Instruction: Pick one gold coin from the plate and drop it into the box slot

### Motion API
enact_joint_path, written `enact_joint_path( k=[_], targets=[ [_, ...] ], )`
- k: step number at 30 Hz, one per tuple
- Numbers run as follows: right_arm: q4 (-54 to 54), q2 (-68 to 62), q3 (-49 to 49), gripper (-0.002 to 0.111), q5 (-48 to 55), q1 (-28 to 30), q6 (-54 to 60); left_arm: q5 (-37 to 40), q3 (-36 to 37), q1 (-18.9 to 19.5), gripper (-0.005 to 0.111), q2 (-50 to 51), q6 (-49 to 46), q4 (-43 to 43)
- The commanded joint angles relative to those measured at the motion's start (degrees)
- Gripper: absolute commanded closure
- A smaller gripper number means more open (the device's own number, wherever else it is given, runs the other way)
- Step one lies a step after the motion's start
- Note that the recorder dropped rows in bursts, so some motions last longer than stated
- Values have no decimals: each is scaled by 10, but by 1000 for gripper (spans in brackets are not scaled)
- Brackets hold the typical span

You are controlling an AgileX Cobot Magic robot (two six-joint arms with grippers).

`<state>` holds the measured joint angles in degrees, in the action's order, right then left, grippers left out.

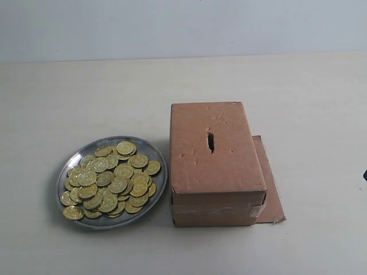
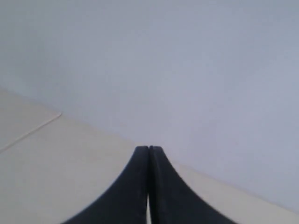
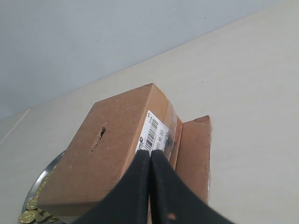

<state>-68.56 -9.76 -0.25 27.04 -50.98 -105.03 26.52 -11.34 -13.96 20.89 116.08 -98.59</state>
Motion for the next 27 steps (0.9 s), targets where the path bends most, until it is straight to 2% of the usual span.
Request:
enact_joint_path(
  k=[1, 7, 13, 23, 27],
  targets=[
    [-4, 3, 3, 108, -1, 0, 0, -94, -35, 46, 107, -62, -54, -14],
    [-4, 3, 3, 108, -1, 0, 0, -179, -31, 98, 107, -134, -54, -14],
    [-4, 3, 3, 108, -1, 0, 0, -201, -20, 131, 107, -204, -56, -14],
    [-4, 3, 3, 108, -1, 0, 0, -215, 27, 140, 107, -209, -65, -14],
    [-4, 3, 3, 108, -1, 0, 0, -209, 11, 140, 107, -209, -119, -14]
  ],
)
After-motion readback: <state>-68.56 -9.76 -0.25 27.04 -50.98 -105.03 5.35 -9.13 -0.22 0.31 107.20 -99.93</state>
